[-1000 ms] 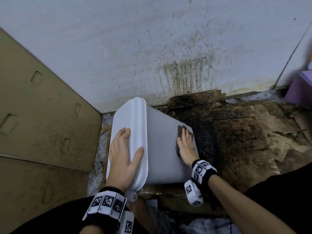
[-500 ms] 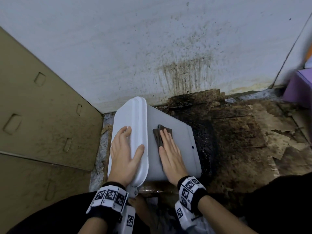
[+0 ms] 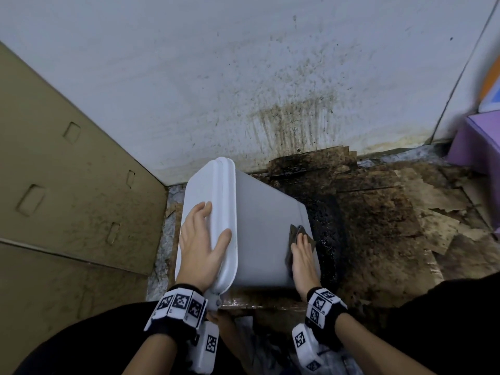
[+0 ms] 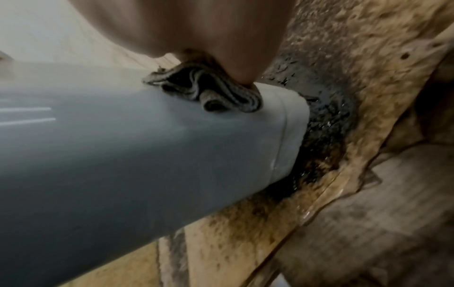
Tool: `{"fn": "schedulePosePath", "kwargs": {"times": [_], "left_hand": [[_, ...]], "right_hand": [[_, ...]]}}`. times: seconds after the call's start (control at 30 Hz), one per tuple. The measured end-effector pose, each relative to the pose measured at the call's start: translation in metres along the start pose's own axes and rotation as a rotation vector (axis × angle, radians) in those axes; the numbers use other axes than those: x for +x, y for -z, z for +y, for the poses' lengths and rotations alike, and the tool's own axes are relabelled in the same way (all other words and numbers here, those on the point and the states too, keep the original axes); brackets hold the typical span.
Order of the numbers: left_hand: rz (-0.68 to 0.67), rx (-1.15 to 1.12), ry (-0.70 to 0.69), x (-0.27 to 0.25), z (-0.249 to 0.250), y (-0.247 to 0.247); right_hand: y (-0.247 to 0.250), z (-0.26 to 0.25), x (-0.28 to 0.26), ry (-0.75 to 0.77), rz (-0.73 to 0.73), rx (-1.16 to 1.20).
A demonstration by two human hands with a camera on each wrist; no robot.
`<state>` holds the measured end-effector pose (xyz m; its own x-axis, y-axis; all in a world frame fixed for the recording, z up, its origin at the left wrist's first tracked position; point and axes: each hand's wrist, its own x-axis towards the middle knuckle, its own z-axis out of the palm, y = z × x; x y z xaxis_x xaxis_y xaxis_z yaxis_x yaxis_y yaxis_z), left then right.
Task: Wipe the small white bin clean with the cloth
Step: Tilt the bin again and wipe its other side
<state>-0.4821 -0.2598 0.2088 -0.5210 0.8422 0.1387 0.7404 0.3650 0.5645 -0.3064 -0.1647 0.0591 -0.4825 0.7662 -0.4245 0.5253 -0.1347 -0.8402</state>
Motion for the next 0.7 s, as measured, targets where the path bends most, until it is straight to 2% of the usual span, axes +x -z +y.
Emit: {"fn": "schedulePosePath", "kwargs": {"times": [0.13,0.23,0.27,0.37,0.5,0.7], "left_hand": [[0.001,0.019,-0.008,0.001,0.005,-0.002],[-0.008,0.012,0.002,0.002,0.007,-0.004],[-0.010,0.008,0.001,0.002,0.007,-0.004],[-0.013,0.012,-0.001,0.001,0.006,-0.005],[-0.003,0.019,-0.003,0.001,0.006,-0.006],[-0.012,0.008,-0.026,0.001,0.014,-0.010]], "right_hand": [[-0.026,-0.009,-0.016,0.119,0.104,-0.037],[-0.033,-0.037,-0.037,0.237,0.167,-0.007],[-0.032,-0.051,-0.046,0.277,0.170,0.020],[-0.026,-0.088,-0.073,0.271,0.056,0.123],[-0.029,-0.076,-0.069,0.268,0.071,0.180],[-0.026,-0.048,-0.057,0.384,0.168,0.132]]}}
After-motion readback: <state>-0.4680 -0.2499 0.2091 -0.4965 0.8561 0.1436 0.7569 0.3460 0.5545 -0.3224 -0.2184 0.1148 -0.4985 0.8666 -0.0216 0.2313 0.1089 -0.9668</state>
